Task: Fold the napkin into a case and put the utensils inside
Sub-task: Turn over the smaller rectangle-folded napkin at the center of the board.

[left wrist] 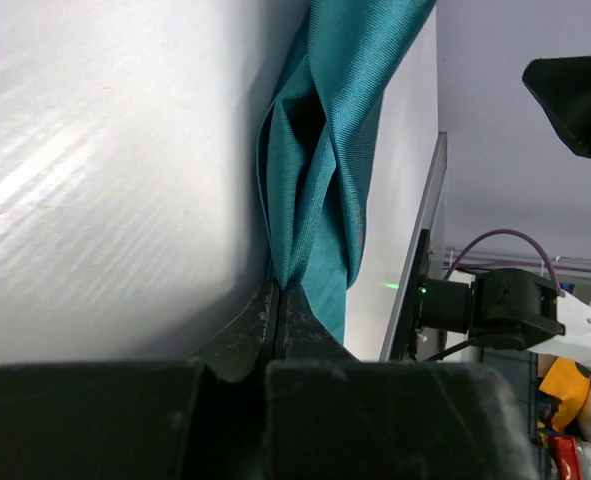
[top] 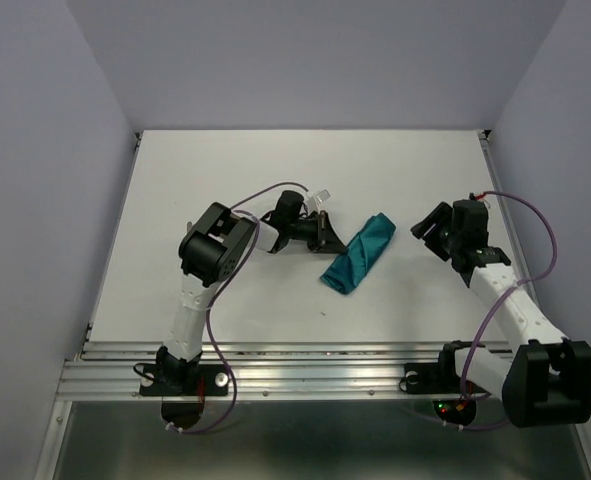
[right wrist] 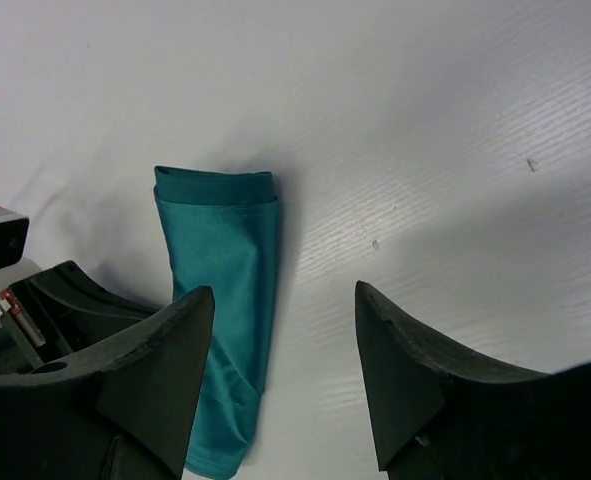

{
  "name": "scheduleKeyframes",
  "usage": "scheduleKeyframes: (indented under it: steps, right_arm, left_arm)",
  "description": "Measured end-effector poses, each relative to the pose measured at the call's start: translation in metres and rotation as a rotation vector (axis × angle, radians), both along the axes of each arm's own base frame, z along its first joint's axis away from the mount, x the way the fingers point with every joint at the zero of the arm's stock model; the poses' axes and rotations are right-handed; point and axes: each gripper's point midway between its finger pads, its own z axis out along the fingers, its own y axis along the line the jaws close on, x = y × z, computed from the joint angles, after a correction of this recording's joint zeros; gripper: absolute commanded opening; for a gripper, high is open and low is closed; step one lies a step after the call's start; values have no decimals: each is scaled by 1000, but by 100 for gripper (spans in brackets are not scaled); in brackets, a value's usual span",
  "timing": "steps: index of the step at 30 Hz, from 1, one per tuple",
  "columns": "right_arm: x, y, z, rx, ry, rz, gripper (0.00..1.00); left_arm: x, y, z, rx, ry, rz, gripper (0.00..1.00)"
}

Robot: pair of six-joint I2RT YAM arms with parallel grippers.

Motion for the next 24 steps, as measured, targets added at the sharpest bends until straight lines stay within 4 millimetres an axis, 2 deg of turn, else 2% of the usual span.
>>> scheduleKeyframes:
  steps: [1, 2, 8, 11, 12, 14, 16, 18, 20, 21, 23, 24]
  right_arm:
    - [0, 1, -1, 0, 5, 5, 64]
    - [0, 2, -4, -2, 13, 15, 64]
    - [-2, 17, -25, 6, 87, 126, 56]
    - [-1, 33, -33, -11, 118, 193, 48]
    - [-1, 42, -33, -16, 121, 226, 38]
    - [3, 58, -31, -22, 116, 282, 24]
    - [7, 73, -29, -12, 106, 327, 19]
    - [15, 79, -29, 2, 103, 344, 18]
    - [24, 83, -34, 14, 115, 355, 17]
    - [27, 85, -36, 18, 120, 355, 17]
    - [40, 89, -44, 27, 136, 356, 17]
    - [44, 90, -48, 30, 145, 355, 17]
  left_arm:
    - [1, 1, -2, 1, 6, 3, 19]
    - [1, 2, -4, 3, 14, 6, 30]
    - [7, 8, -2, -10, 22, 12, 54]
    - [10, 9, 4, 19, 4, 15, 56]
    - [16, 9, 5, 52, -18, 23, 56]
    - [28, 11, 6, 108, -65, 48, 56]
    - [40, 19, 7, 186, -113, 87, 56]
    - [43, 29, 9, 244, -134, 115, 53]
    - [48, 41, 17, 304, -165, 150, 45]
    - [49, 45, 23, 322, -183, 166, 35]
    - [48, 53, 37, 340, -214, 193, 24]
    - [46, 57, 44, 348, -231, 206, 12]
